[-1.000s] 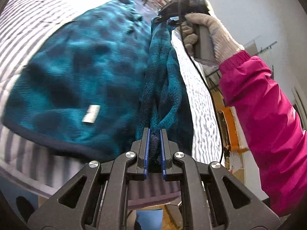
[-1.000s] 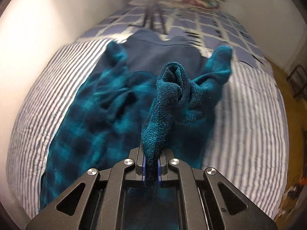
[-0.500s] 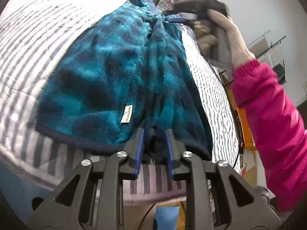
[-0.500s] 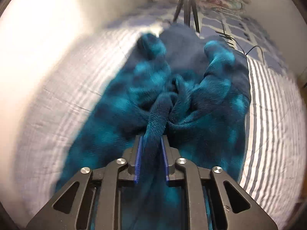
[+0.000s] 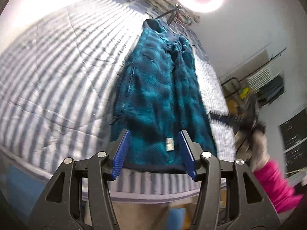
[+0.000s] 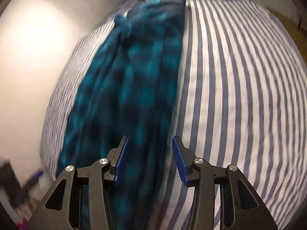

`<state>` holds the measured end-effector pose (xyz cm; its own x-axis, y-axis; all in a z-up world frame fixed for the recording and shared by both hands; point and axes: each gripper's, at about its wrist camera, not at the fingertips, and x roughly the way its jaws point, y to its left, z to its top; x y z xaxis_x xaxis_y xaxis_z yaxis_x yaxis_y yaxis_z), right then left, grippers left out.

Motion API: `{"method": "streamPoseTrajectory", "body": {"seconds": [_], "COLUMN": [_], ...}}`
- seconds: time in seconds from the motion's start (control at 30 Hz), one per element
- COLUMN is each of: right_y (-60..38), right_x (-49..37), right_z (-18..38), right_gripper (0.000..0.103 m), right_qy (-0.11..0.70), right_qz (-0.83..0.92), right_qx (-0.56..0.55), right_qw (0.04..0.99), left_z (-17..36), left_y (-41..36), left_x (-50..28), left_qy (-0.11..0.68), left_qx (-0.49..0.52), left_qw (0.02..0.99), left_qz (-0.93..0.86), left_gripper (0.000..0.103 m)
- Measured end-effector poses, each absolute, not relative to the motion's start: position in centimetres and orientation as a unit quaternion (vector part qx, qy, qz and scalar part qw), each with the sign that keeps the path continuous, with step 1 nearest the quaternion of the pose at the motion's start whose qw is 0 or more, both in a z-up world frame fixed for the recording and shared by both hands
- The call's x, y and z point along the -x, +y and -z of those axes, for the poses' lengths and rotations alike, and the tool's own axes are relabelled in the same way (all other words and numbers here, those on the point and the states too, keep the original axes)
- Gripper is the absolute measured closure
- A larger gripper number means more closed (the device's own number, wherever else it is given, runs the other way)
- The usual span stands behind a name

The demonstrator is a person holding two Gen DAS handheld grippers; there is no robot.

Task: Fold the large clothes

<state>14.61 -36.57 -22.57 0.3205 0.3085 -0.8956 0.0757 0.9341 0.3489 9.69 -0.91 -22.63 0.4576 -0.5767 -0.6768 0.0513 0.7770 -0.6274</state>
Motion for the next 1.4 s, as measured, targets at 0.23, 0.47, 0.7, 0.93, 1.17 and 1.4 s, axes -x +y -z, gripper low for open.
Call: {"method": "streamPoseTrajectory", "body": {"seconds": [0.23, 0.47, 0.7, 0.93, 1.17, 1.4], "right_y": [-35.2, -34.8, -34.8, -34.6, -37.0, -35.8], "right_x": [-9.8, -8.6, -7.0, -9.4, -13.6, -24.4], "right_z": [26.4, 24.2, 23.9, 21.9, 17.6, 16.6], "right_gripper": [0.059, 0.096, 0.091, 0.076, 0.058, 0.079], "right_qy": [0.599, 0.565, 0.580, 0.569, 0.527, 0.433], "right_qz": [-0.105, -0.111, -0.094, -0.144, -0.157, -0.142], "right_qx": [-0.235, -0.243, -0.162, -0.117, -0.076, -0.097], "right_qw": [0.758, 0.781, 0.792, 0.801, 0.832, 0.885], "left_z": [24.2, 27.1, 28.4, 23.5, 19.9, 20.5], "left_y": [-7.3, -13.9, -14.3, -13.0, -8.0, -6.3], "left_x": [-11.4, -12.4, -11.7, -10.3, -11.2, -12.9], "left_qy": [0.517, 0.554, 0.561, 0.535, 0.490, 0.480], "left_qx": [0.298, 0.249, 0.188, 0.173, 0.177, 0.197], "left_qw": [0.755, 0.739, 0.759, 0.773, 0.814, 0.821], "left_qz": [0.272, 0.293, 0.271, 0.294, 0.257, 0.239], "left_gripper": [0.049, 0.094, 0.094, 0.072, 0.070, 0.070]}}
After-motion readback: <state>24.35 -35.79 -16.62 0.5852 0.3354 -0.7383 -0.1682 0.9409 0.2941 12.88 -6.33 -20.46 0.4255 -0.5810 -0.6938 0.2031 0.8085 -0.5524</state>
